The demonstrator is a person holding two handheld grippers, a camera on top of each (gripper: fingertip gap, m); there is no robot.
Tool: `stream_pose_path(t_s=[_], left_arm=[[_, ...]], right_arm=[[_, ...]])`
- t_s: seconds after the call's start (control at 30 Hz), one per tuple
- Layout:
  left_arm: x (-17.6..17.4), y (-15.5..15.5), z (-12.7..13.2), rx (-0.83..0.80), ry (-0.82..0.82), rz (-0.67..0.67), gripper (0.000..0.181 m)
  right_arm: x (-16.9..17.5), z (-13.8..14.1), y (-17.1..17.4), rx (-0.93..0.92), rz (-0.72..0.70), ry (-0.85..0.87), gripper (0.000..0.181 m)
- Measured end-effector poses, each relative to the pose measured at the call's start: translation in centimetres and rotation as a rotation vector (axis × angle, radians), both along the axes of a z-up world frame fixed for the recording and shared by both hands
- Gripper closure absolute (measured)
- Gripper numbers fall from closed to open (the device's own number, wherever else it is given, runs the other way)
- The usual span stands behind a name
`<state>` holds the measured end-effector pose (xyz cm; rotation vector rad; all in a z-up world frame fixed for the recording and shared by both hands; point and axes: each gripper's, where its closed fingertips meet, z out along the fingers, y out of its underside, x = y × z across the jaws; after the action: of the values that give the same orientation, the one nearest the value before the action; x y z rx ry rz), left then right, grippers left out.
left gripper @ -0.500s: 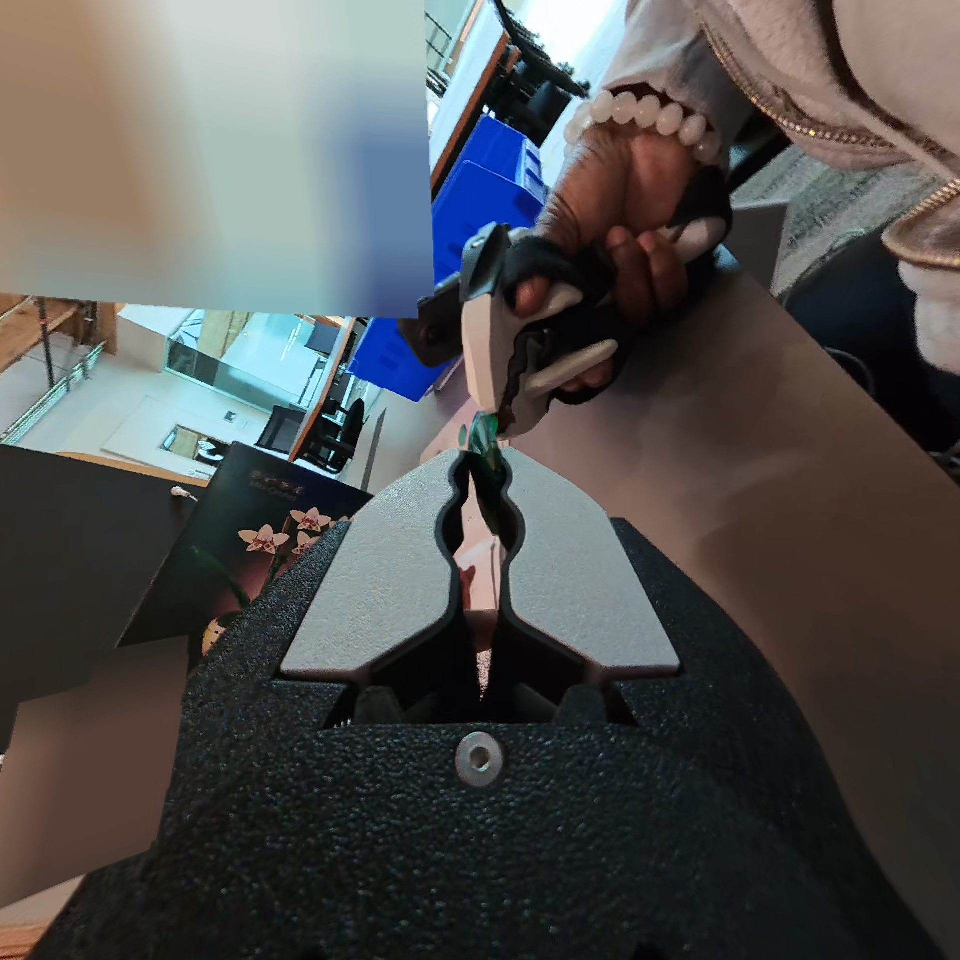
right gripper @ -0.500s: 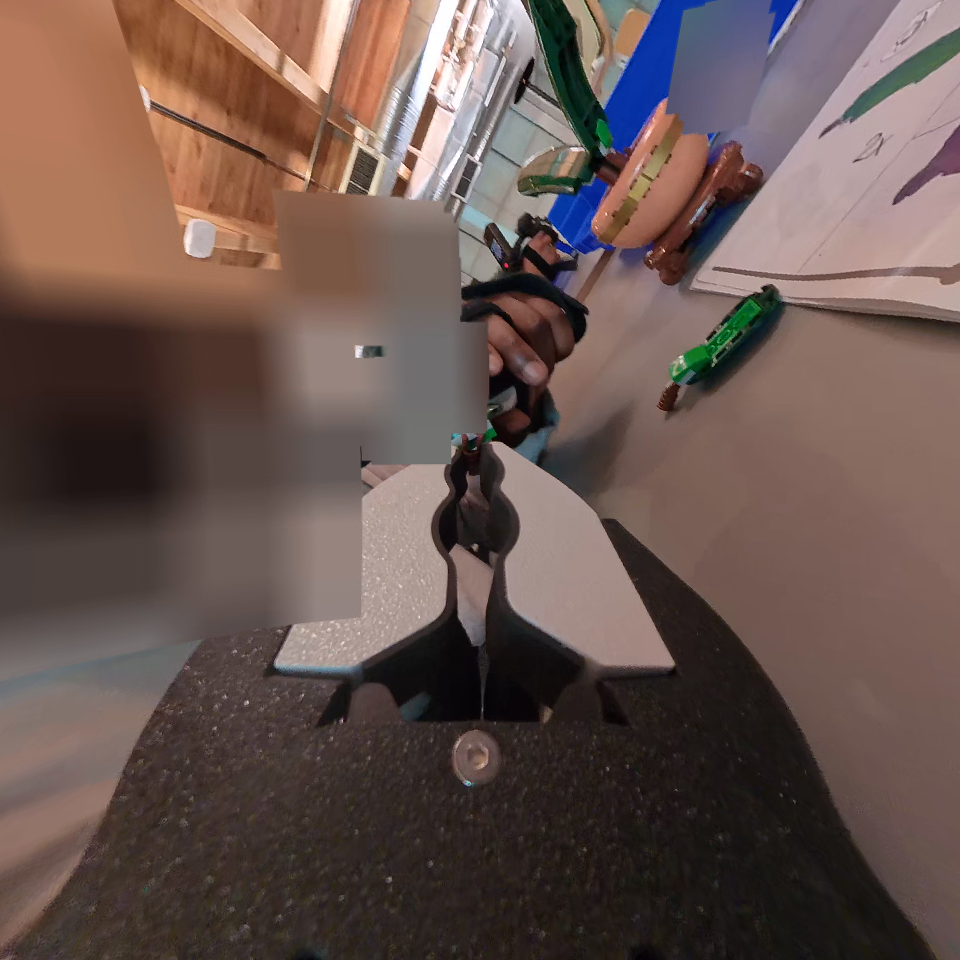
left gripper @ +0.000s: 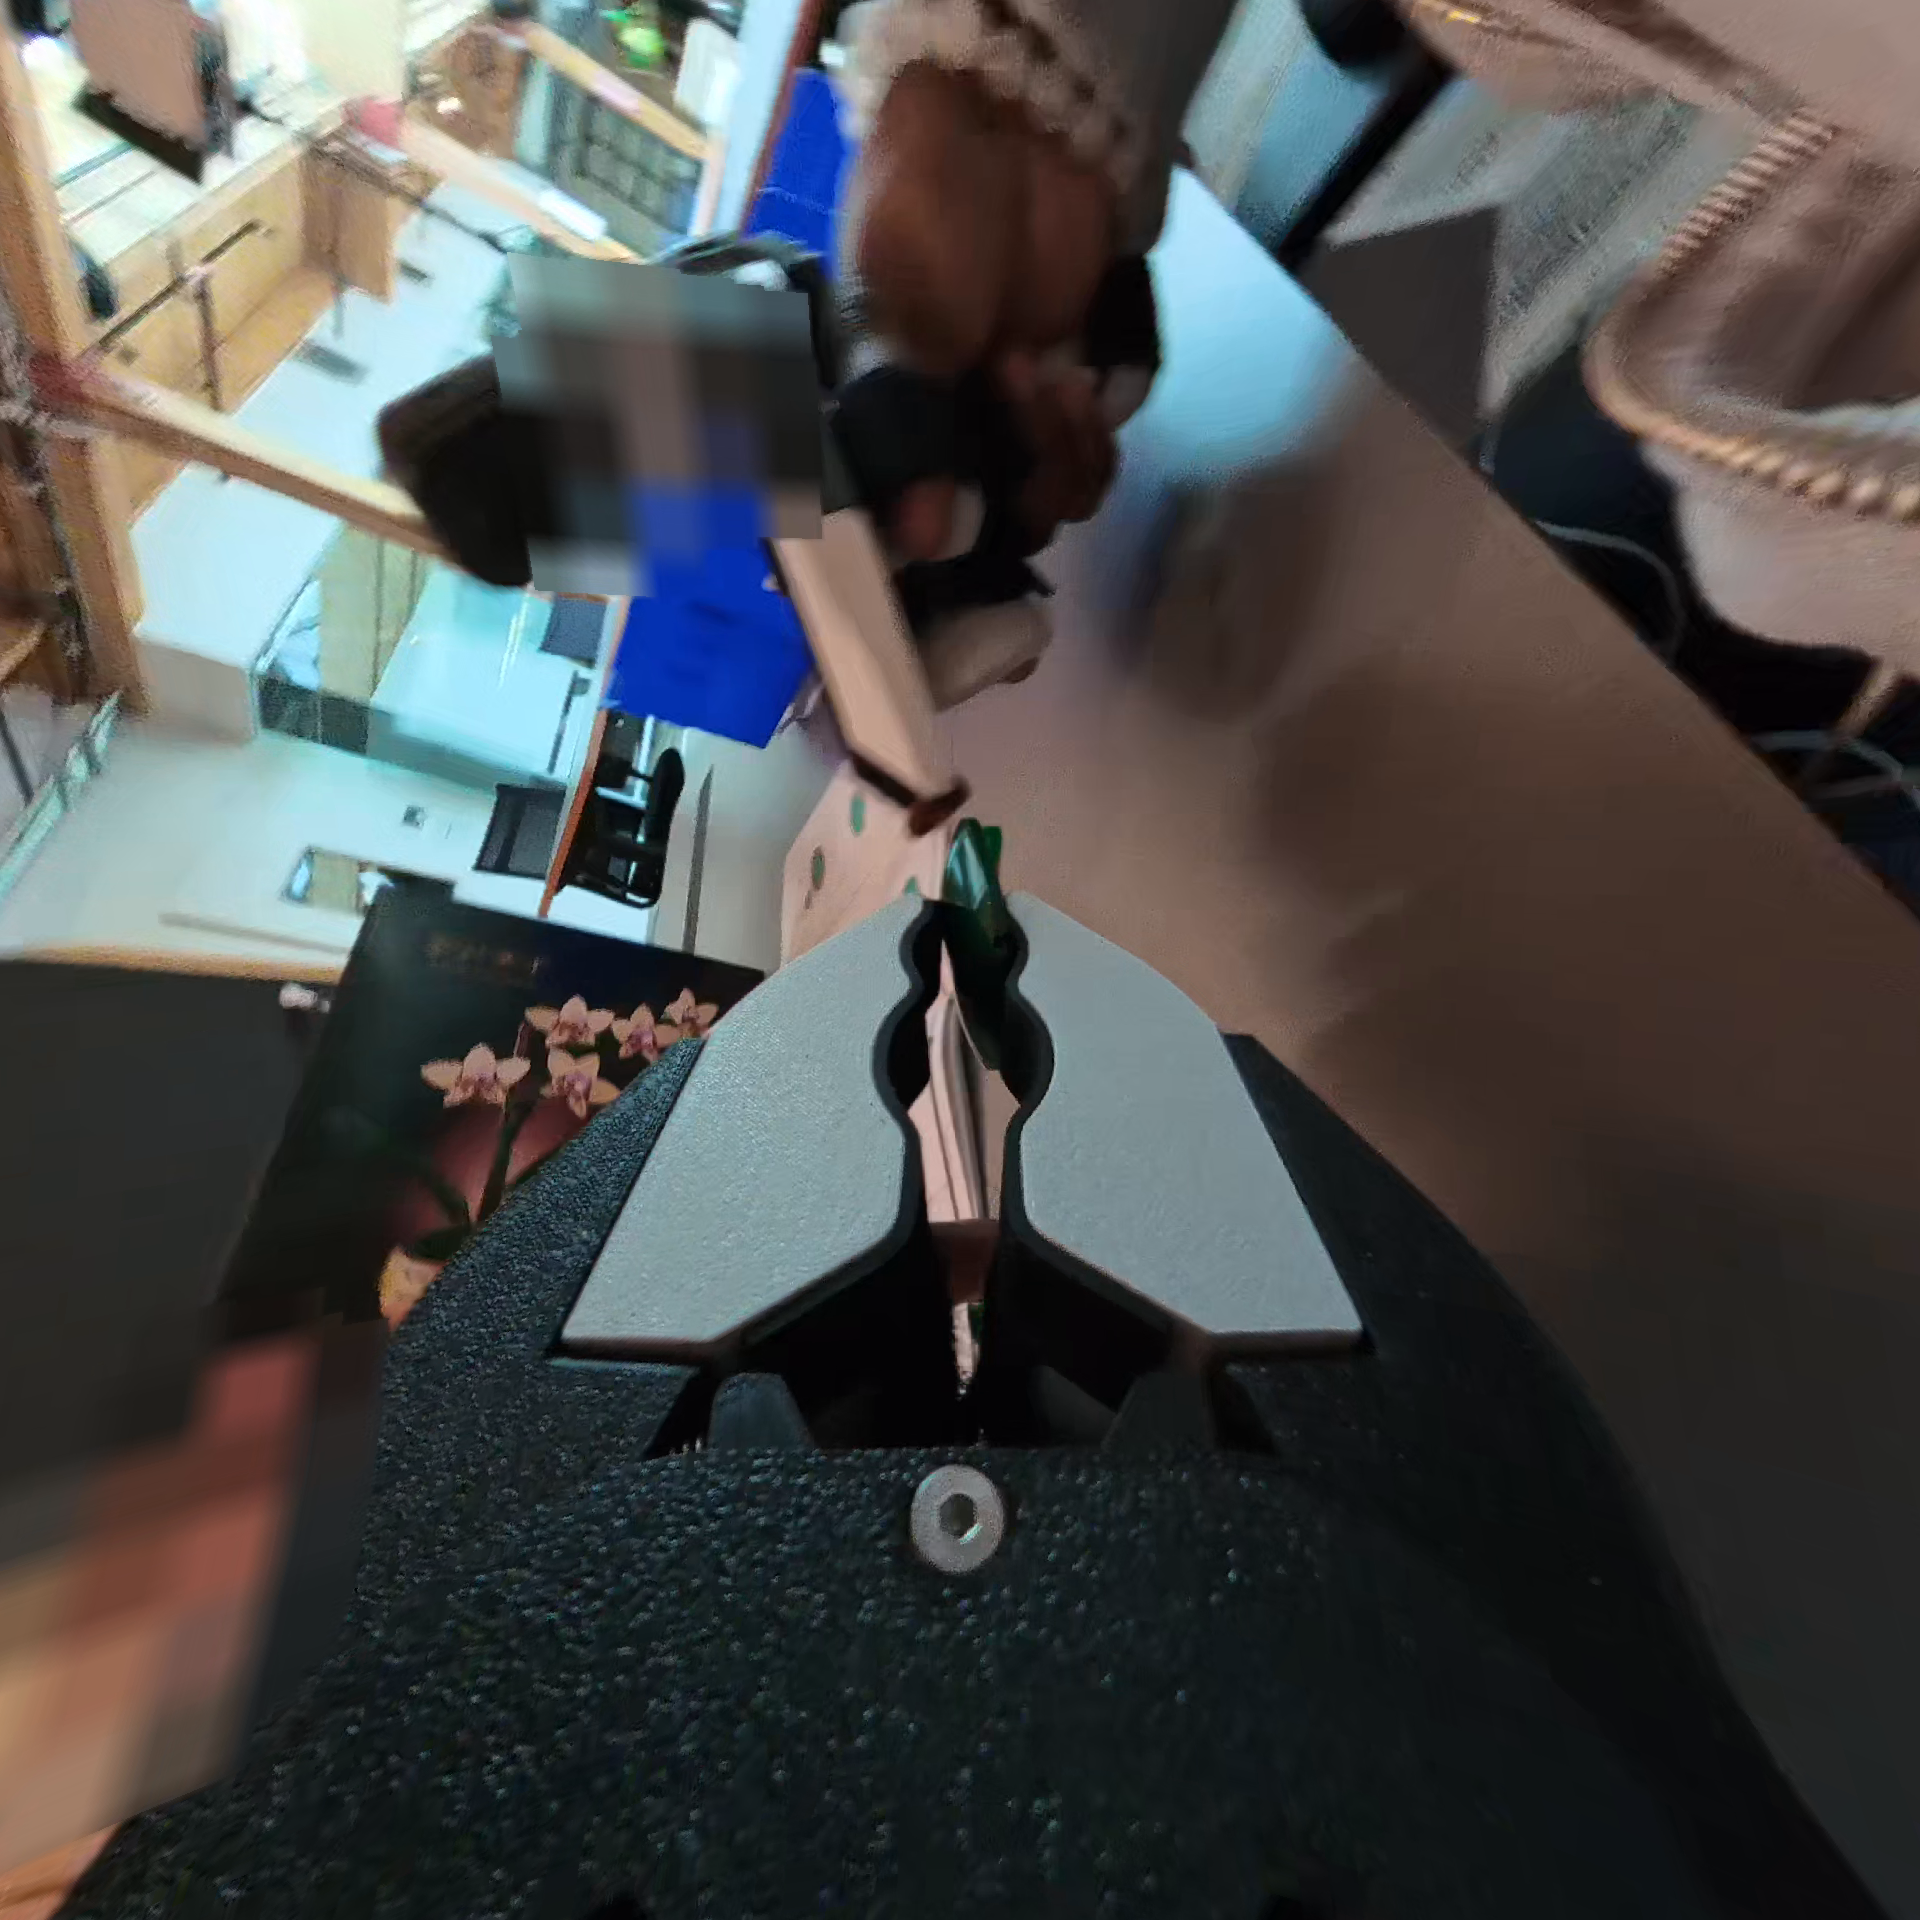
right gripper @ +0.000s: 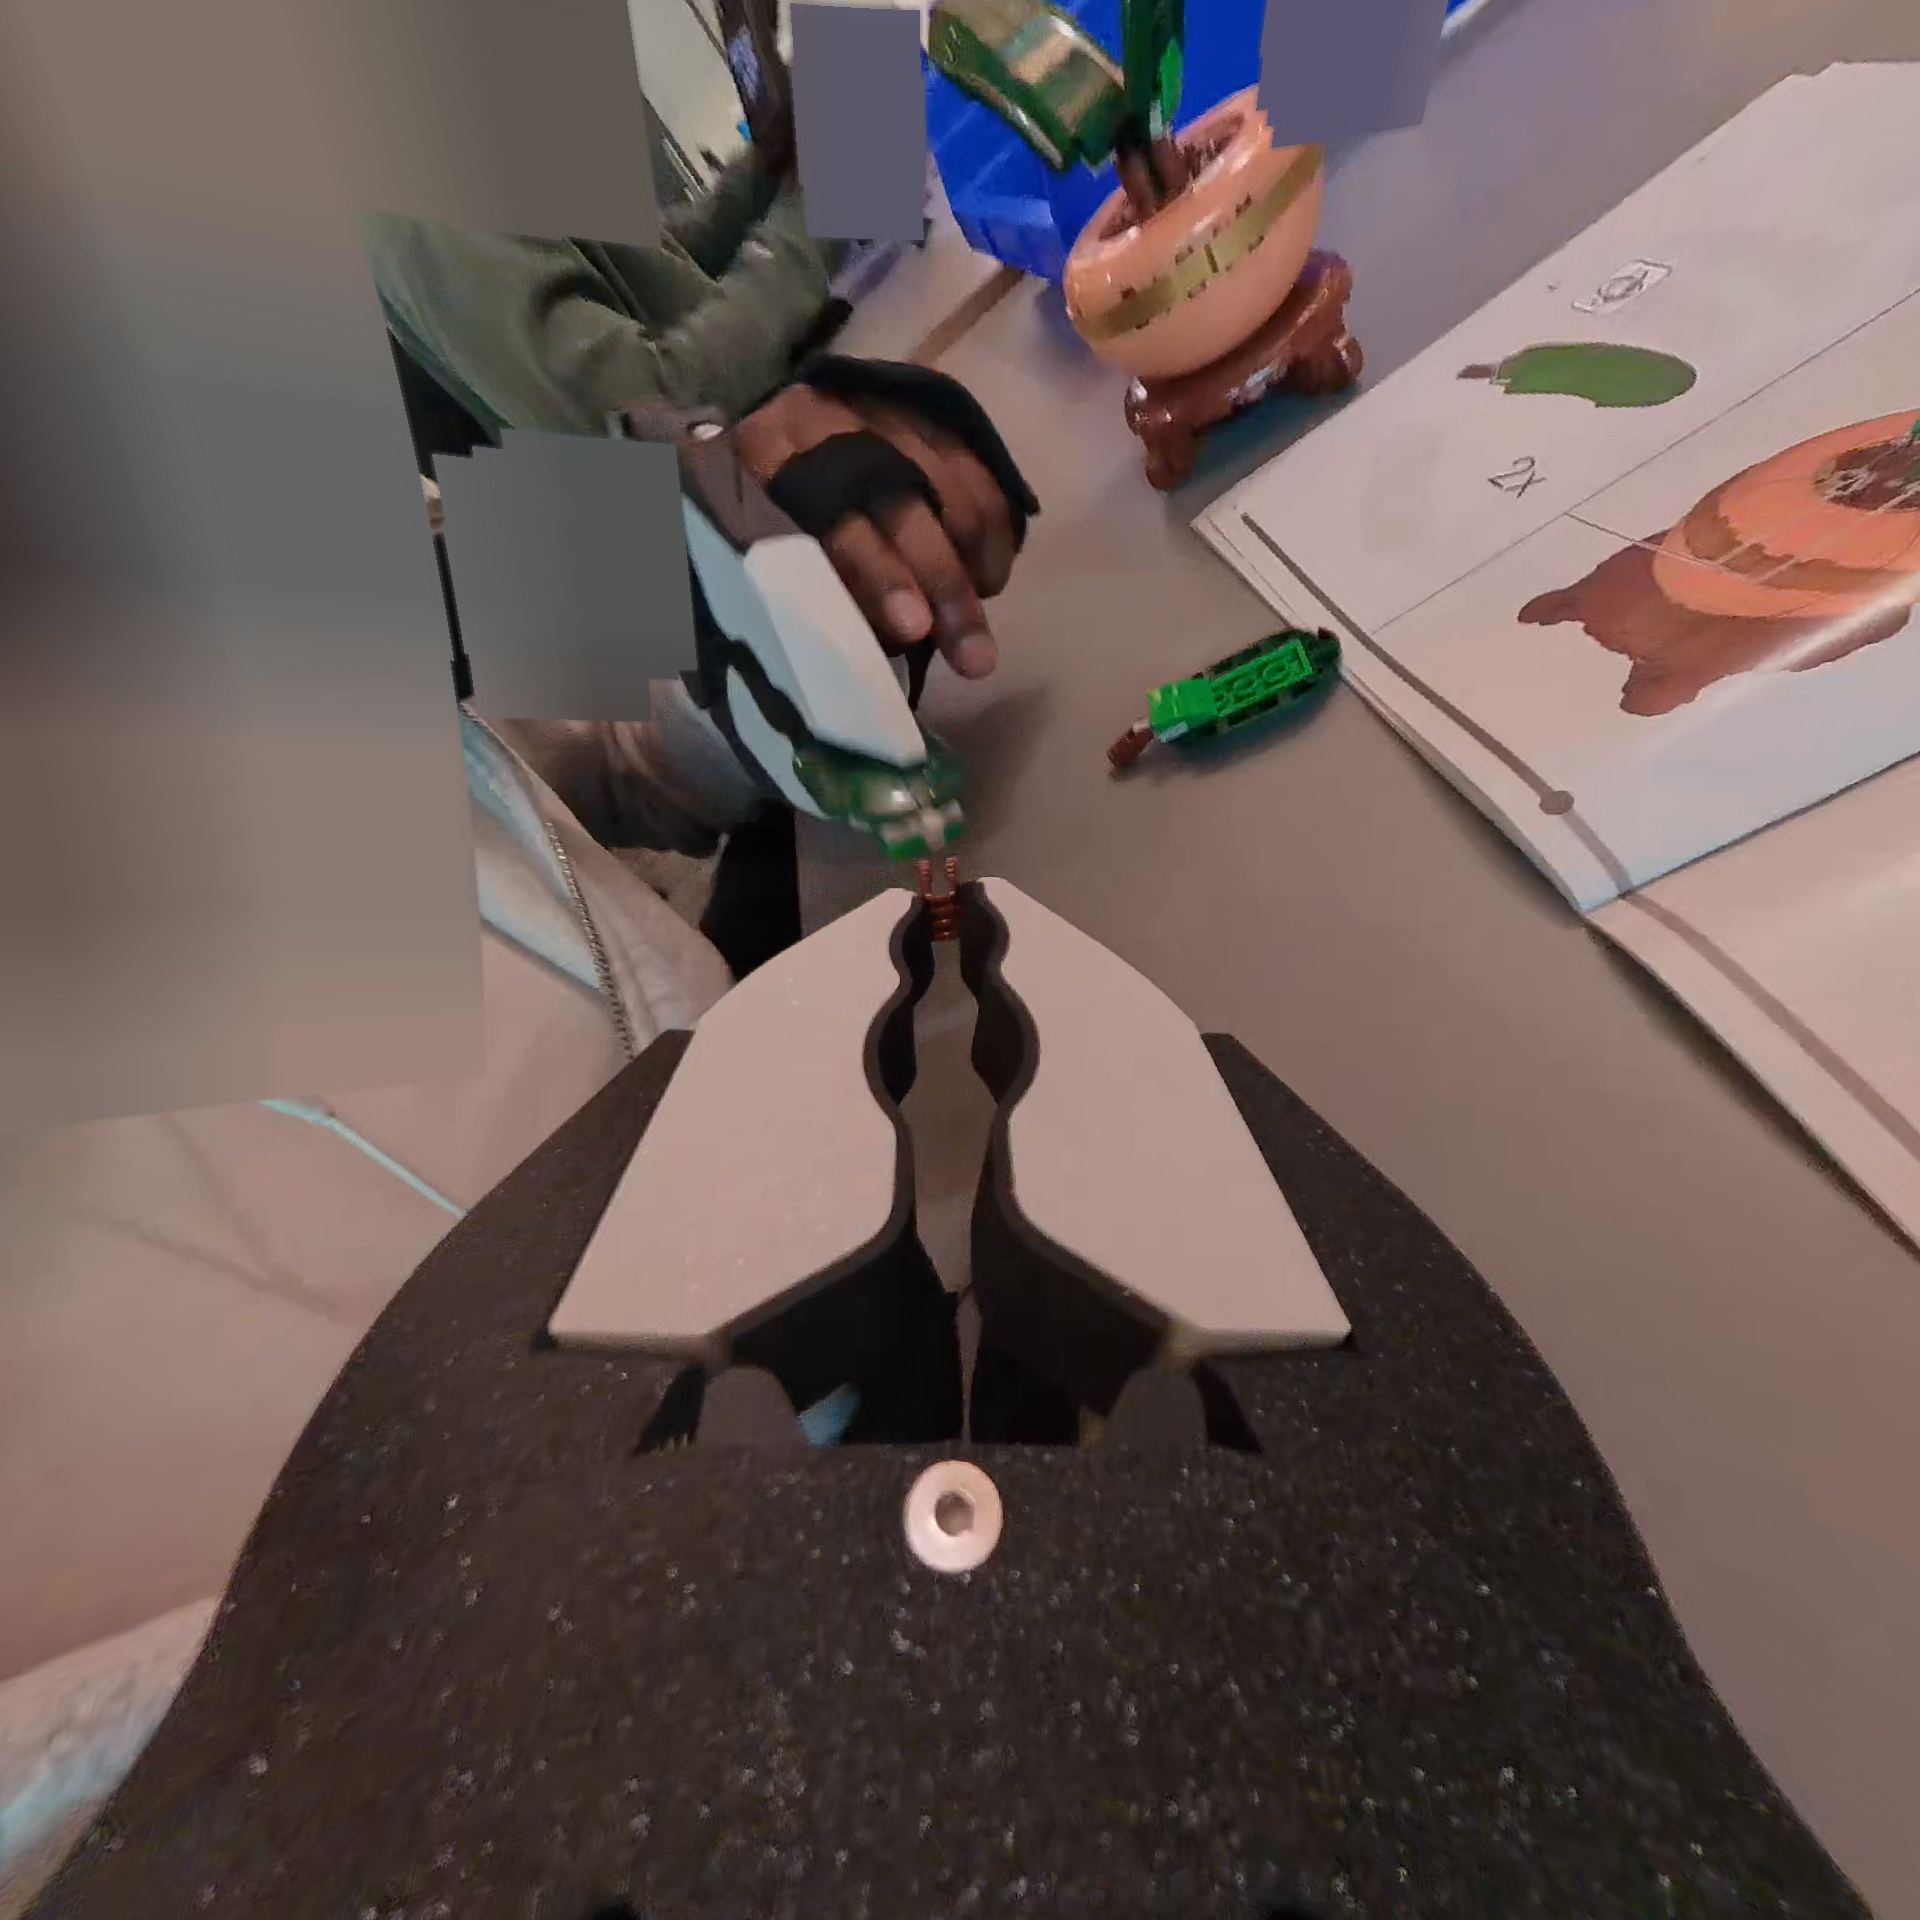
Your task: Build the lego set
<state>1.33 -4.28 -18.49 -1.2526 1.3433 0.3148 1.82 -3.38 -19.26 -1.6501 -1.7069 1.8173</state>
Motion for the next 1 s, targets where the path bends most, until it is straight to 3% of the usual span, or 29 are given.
stream_pose_path(t_s=[0.1,0.2,0.3,0.83,1.0], left_arm=[[-0.6,0.1,3.0,0.073,-0.206,-0.006,0.173],[-0.2,0.2,3.5,0.048,-0.298,-0.042,0.173],[-0.2,-0.1,3.7,0.014,-0.359,-0.065,0.173],[-0.9,-0.1,2.1,-0.016,-0.327,-0.077,0.173],[-0.8,-0.3,1.0,-0.011,-0.22,-0.08,0.173]], right_arm=[[0.1,0.9,-0.7,-0.095,0.052,0.04,0.176],[-0.4,2.7,-1.1,-0.247,0.115,0.118,0.176],[-0.4,2.5,-1.1,-0.267,0.15,0.125,0.176],[-0.4,2.1,-1.3,-0.253,0.148,0.122,0.176],[-0.3,1.1,-1.6,-0.248,0.157,0.072,0.176]])
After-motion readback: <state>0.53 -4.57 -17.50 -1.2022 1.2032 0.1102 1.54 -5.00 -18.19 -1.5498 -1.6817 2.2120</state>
